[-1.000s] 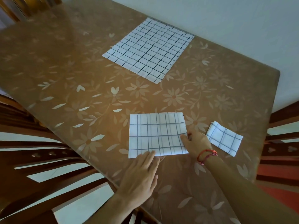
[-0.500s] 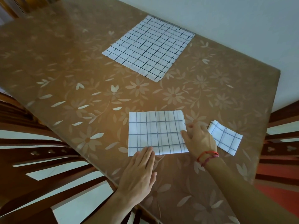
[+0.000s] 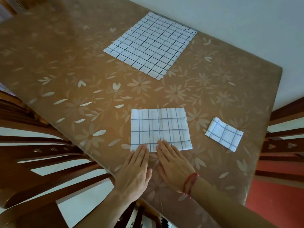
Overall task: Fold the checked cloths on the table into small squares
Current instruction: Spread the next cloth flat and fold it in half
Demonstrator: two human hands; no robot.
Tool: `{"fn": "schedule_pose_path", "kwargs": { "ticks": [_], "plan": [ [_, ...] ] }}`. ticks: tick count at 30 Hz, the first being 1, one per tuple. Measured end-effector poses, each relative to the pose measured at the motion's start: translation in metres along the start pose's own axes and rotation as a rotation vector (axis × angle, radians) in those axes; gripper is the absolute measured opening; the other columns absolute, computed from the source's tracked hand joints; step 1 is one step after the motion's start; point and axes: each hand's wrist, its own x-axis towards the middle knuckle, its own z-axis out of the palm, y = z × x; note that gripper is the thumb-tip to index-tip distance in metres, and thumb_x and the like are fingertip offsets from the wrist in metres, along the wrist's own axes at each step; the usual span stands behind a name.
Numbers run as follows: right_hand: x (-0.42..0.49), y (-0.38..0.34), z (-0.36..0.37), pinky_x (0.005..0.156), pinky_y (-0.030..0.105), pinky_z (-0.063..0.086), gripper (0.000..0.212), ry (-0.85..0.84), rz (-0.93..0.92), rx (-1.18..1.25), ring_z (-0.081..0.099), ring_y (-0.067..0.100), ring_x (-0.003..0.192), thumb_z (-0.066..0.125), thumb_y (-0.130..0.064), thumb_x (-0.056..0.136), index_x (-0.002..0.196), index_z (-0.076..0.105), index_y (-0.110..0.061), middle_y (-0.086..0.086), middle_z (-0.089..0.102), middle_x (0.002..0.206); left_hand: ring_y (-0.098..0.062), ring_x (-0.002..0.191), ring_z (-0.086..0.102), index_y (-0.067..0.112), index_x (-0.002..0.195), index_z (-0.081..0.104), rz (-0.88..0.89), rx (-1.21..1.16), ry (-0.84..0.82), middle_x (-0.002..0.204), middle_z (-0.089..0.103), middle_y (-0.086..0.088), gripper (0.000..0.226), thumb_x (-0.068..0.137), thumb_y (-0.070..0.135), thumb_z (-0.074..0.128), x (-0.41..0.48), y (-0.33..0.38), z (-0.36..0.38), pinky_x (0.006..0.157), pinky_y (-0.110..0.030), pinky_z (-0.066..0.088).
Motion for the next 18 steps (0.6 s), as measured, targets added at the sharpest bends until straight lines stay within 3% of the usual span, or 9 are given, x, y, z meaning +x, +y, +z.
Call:
{"fn": "schedule_pose_path", "kwargs": {
  "ticks": [6, 11, 15, 18],
  "plan": [
    [0.007, -0.024, -0.006, 0.109, 0.048, 0.038, 0.060, 0.001, 0.108, 0.048, 0.027, 0.030, 0.143, 0.027, -0.035, 0.097, 0.141, 0.041, 0.003, 0.020, 0.032, 0.152, -0.024, 0.147, 0.023, 0.000, 0.148, 0.031, -0.026, 0.043, 0.008, 0.158, 0.025, -0.015, 0.065, 0.099, 0.043, 0.025, -0.018, -0.021, 0.003, 0.113, -0.043, 0.024],
    [0.013, -0.049, -0.004, 0.114, 0.047, 0.029, 0.059, 0.012, -0.008, 0.014, 0.020, 0.030, 0.145, 0.027, -0.037, 0.101, 0.146, 0.032, 0.000, 0.019, 0.026, 0.155, -0.025, 0.148, 0.018, 0.001, 0.150, 0.028, -0.016, 0.031, -0.002, 0.159, 0.020, -0.015, 0.065, 0.103, 0.043, 0.013, -0.018, -0.019, 0.008, 0.114, -0.043, 0.023],
    [0.006, -0.041, 0.003, 0.116, 0.047, 0.025, 0.064, -0.017, 0.086, 0.029, 0.013, 0.027, 0.147, 0.010, -0.043, 0.103, 0.149, 0.024, 0.000, 0.017, 0.017, 0.158, -0.024, 0.147, 0.023, 0.001, 0.147, 0.035, -0.025, 0.029, 0.014, 0.157, 0.027, -0.015, 0.063, 0.099, 0.040, 0.025, -0.017, -0.020, 0.007, 0.115, -0.041, 0.022],
    [-0.007, -0.026, 0.002, 0.117, 0.048, 0.023, 0.065, -0.038, 0.136, 0.016, 0.011, 0.026, 0.148, 0.022, -0.044, 0.101, 0.150, 0.022, -0.001, 0.015, 0.015, 0.159, -0.024, 0.146, 0.024, 0.000, 0.146, 0.036, -0.029, 0.038, 0.015, 0.157, 0.027, -0.015, 0.062, 0.097, 0.037, 0.027, -0.017, -0.019, 0.006, 0.115, -0.041, 0.021]
  ]
}}
